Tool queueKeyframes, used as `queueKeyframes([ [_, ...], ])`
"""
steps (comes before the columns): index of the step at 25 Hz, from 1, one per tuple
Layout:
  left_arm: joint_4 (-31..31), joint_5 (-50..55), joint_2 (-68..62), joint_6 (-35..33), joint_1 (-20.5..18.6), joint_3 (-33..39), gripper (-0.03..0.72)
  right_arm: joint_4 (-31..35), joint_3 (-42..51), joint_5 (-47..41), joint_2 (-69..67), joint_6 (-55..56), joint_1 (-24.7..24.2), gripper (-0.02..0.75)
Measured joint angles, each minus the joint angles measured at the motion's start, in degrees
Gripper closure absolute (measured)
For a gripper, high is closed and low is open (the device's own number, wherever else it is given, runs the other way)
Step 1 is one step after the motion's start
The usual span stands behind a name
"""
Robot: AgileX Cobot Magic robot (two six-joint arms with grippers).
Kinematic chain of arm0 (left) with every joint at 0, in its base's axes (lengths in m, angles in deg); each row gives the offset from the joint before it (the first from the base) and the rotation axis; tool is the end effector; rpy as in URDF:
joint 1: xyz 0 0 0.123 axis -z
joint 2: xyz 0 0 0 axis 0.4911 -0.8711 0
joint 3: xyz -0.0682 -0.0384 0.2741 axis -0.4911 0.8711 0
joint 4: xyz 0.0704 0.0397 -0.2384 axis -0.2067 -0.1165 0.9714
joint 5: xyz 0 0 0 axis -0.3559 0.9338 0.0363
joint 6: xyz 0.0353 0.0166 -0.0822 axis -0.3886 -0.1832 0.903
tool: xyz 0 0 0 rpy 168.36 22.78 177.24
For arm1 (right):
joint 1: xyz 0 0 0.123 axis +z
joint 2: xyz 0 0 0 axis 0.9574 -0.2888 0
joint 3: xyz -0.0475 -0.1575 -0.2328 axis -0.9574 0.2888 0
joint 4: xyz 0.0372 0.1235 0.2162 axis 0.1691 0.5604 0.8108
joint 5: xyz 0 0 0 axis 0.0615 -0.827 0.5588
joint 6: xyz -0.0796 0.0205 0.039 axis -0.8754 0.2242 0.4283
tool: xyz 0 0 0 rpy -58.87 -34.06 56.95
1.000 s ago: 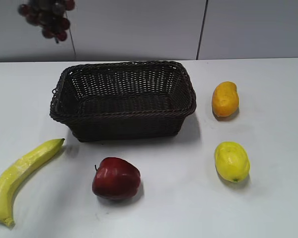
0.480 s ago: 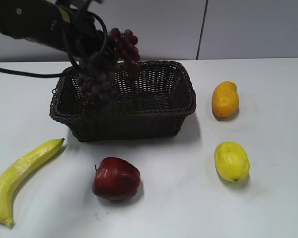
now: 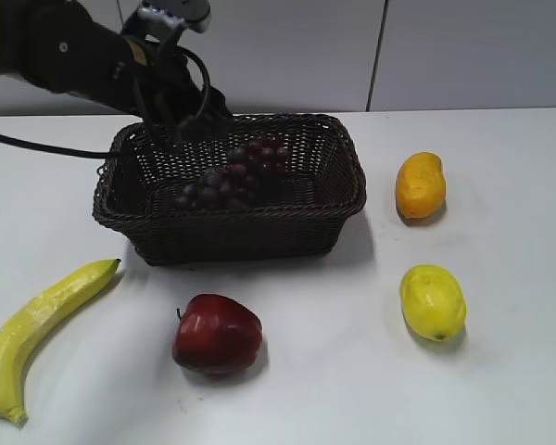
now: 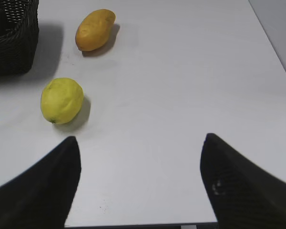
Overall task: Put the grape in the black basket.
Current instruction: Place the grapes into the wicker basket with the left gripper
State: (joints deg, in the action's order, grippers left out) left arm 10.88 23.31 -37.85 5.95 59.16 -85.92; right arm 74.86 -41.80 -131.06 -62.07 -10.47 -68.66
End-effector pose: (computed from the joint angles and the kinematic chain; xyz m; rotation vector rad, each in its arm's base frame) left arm 0.3536 -0.2029 0.2301 0.8271 2.1132 -0.1649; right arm -0.0055 0.0027 0.2773 -0.0283 2.0282 0.1289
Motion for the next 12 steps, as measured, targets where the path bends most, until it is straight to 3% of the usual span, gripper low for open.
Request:
queueKeyframes([
  [5,1.28,5.38,6.41,0.00,0.00,-0.13,0.068,0.00,0.00,0.00,0.00,0.00,0.00,0.145],
  [12,2.82,21.87,20.87,4.76,-2.00,-0.18,0.078,0.00,0.00,0.00,0.00,0.00,0.00,0.145],
])
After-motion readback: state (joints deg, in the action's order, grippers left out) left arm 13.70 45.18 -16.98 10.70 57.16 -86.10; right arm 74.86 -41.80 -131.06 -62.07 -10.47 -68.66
